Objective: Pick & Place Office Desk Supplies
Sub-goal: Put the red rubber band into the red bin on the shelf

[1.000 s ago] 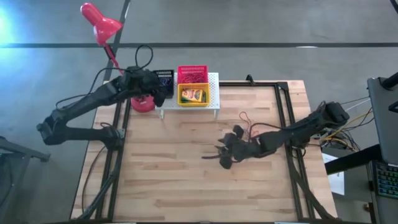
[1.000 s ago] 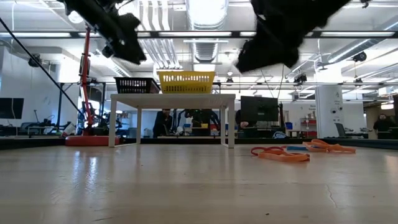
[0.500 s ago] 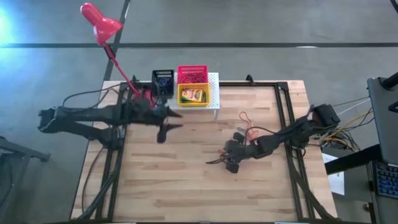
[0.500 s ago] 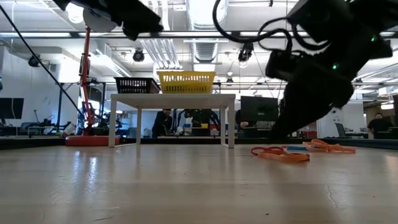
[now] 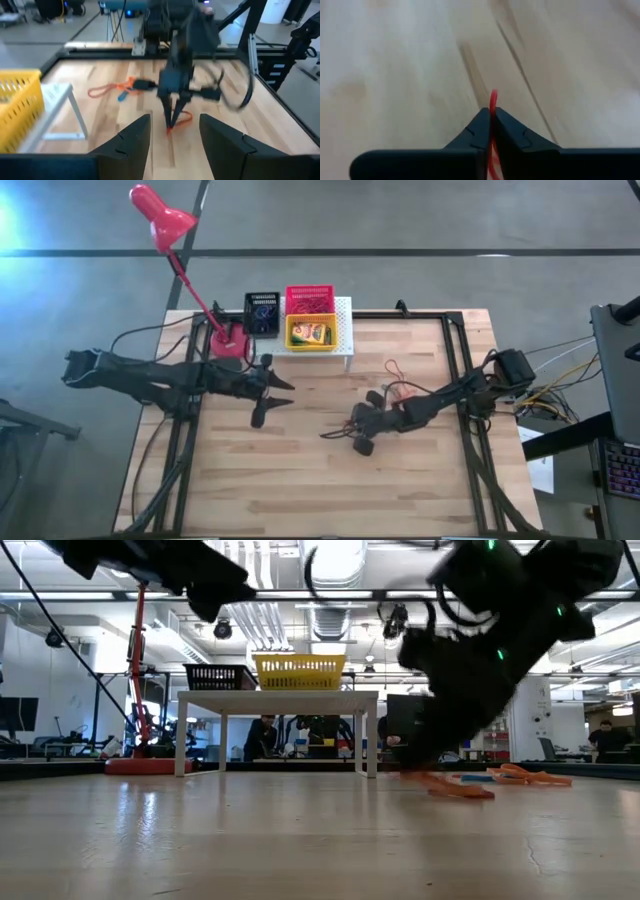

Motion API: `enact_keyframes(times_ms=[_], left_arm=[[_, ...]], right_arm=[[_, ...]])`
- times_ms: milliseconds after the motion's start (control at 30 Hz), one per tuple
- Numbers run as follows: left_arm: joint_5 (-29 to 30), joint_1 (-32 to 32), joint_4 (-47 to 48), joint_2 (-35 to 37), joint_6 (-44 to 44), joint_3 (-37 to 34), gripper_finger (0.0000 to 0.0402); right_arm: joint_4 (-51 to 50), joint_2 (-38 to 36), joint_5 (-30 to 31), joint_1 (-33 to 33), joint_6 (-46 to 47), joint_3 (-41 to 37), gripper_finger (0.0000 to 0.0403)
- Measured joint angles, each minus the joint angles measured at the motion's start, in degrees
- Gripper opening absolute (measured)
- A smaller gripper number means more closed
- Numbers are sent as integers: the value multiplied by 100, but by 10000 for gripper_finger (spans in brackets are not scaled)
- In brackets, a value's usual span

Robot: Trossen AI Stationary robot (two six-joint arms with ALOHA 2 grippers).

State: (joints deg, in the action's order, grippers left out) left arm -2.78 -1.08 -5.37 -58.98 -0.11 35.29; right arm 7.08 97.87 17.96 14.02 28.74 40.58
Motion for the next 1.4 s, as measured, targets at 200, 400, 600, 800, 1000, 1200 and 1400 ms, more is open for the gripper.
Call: enact_keyframes(times_ms=[200, 400, 600, 800, 1000, 1200, 1400], left_arm=[[12, -15, -6, 9, -259, -364, 173], [43, -20, -749, 11, -614, -958, 173], [41, -64, -1673, 11, -790, -1481, 173], [41, -157, -2051, 11, -810, -1694, 173], [41, -184, -2057, 11, -741, -1694, 173], [41, -188, -2061, 11, -701, -1698, 173], [63, -188, -2055, 11, -679, -1698, 173]], right_arm=[[82, -392, 6, -6, -391, 483, 10], [114, -690, 166, -81, -1340, 1360, 9], [76, -696, 170, -420, -2634, 2479, 9], [95, -696, 170, -1189, -3655, 3431, 9], [204, -552, 156, -2196, -4127, 3862, 9], [928, 25, -112, -3256, -3992, 3897, 9], [1109, 761, -712, -4003, -3123, 4038, 9]])
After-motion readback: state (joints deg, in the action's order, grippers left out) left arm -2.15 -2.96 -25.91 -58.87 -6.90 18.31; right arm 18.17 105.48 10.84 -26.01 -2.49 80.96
